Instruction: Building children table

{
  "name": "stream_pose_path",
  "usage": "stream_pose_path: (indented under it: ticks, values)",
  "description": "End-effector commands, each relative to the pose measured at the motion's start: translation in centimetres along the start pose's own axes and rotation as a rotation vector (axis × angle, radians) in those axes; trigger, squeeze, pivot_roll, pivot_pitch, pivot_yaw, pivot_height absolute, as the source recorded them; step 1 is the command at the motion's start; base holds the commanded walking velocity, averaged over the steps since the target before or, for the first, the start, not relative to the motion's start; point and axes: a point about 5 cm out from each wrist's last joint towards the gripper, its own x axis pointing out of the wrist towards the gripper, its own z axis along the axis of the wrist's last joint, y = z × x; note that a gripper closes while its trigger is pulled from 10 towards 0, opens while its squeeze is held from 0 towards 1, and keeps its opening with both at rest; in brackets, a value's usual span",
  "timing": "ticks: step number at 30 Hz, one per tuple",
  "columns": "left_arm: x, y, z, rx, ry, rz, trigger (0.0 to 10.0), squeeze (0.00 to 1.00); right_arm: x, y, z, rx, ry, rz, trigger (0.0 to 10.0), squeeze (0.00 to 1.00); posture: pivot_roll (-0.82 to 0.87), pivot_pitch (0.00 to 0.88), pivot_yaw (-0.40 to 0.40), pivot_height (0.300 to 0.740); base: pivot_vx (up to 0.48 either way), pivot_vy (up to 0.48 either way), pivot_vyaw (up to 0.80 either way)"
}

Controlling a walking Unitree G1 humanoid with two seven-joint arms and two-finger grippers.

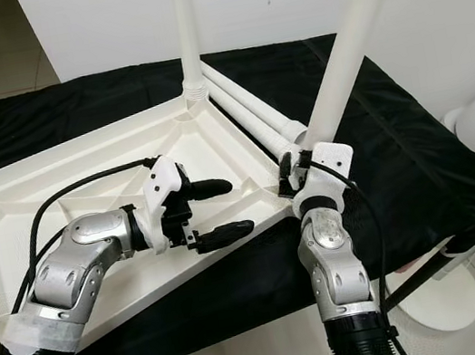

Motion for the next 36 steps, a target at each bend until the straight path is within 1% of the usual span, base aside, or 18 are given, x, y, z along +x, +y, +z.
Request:
stream_pose_path:
  ticks: [1,2,3,4,6,8,10,14,19,20,21,23,24,25,26,28,32,36]
  values:
    - [0.2,-0.1,-0.1,0.001,0.008,-0.011,10.0,0.00,0.0,-0.1,0.0,-0.006,0.003,0.051,10.0,0.00,0.01,0.001,-0.038,0.740,0.000,0.000,0.00]
    - [0.2,-0.1,-0.1,0.001,0.008,-0.011,10.0,0.00,0.0,-0.1,0.0,-0.006,0.003,0.051,10.0,0.00,0.01,0.001,-0.038,0.740,0.000,0.000,0.00]
    - [0.2,-0.1,-0.1,0.001,0.009,-0.010,10.0,0.00,-0.1,-0.5,0.1,-0.030,-0.007,0.097,10.0,0.00,0.01,0.003,-0.036,0.740,0.000,0.000,0.00]
    - [0.2,-0.1,-0.1,0.001,0.009,-0.010,10.0,0.00,-0.1,-0.5,0.1,-0.030,-0.007,0.097,10.0,0.00,0.01,0.003,-0.036,0.740,0.000,0.000,0.00]
    - [0.2,-0.1,0.0,-0.001,0.009,-0.010,10.0,0.00,-0.3,-1.9,0.0,-0.140,-0.033,0.255,10.0,0.00,0.01,0.008,-0.029,0.740,0.000,0.000,0.00]
    - [0.2,-0.1,0.0,-0.001,0.009,-0.010,10.0,0.00,-0.3,-1.9,0.0,-0.140,-0.033,0.255,10.0,0.00,0.01,0.008,-0.029,0.740,0.000,0.000,0.00]
    - [0.2,-0.1,0.0,-0.001,0.009,-0.013,10.0,0.00,-0.1,-3.3,-0.3,-0.215,-0.030,0.358,10.0,0.00,0.01,0.013,-0.022,0.740,0.000,0.000,0.00]
    - [0.3,0.1,0.1,0.001,0.008,-0.011,10.0,0.00,0.2,-4.5,-0.3,-0.250,-0.018,0.437,10.0,0.00,0.01,0.016,-0.017,0.740,0.000,0.000,0.00]
    - [0.3,0.2,0.2,0.001,0.007,-0.006,10.0,0.00,0.4,-4.9,-0.4,-0.278,-0.010,0.493,10.0,0.00,0.01,0.018,-0.012,0.740,0.000,0.000,0.00]
    - [0.3,0.2,0.2,0.001,0.006,-0.006,10.0,0.00,0.6,-5.1,-0.4,-0.293,-0.008,0.503,5.4,0.00,0.01,0.017,-0.010,0.740,0.000,0.000,0.00]
    - [0.3,0.2,0.2,0.001,0.006,-0.006,10.0,0.00,0.6,-5.1,-0.4,-0.293,-0.008,0.503,5.4,0.00,0.01,0.017,-0.010,0.740,0.000,0.000,0.00]
    - [0.3,0.2,0.2,0.001,0.006,-0.008,10.0,0.00,1.0,-5.4,-0.5,-0.295,0.002,0.530,1.1,0.00,0.01,0.018,-0.007,0.740,0.000,0.000,0.00]
    - [0.3,0.2,0.2,0.002,0.006,-0.008,10.0,0.00,1.2,-5.4,-0.5,-0.296,0.006,0.548,0.7,0.00,0.01,0.018,-0.007,0.740,0.000,0.000,0.00]
    - [0.3,0.2,0.2,0.002,0.006,-0.008,10.0,0.00,1.2,-5.4,-0.5,-0.296,0.006,0.548,0.7,0.00,0.01,0.018,-0.007,0.740,0.000,0.000,0.00]
    - [0.3,0.2,0.2,0.002,0.007,-0.010,10.0,0.00,1.5,-5.4,-0.5,-0.295,0.011,0.563,0.0,0.00,0.01,0.020,-0.004,0.740,0.000,0.000,0.00]
    - [0.3,0.2,0.2,0.002,0.007,-0.010,10.0,0.00,1.5,-5.4,-0.5,-0.295,0.011,0.563,0.0,0.00,0.01,0.020,-0.004,0.740,0.000,0.000,0.00]
    - [0.5,0.2,0.4,0.005,0.006,-0.016,10.0,0.00,2.3,-5.5,-0.6,-0.288,0.020,0.617,0.0,0.00,0.01,0.020,0.001,0.740,0.000,0.000,0.00]
    - [0.4,0.3,0.4,0.007,0.006,-0.016,10.0,0.00,2.3,-5.4,-1.0,-0.273,0.032,0.634,0.0,0.00,0.01,0.020,-0.001,0.740,0.000,0.000,0.00]
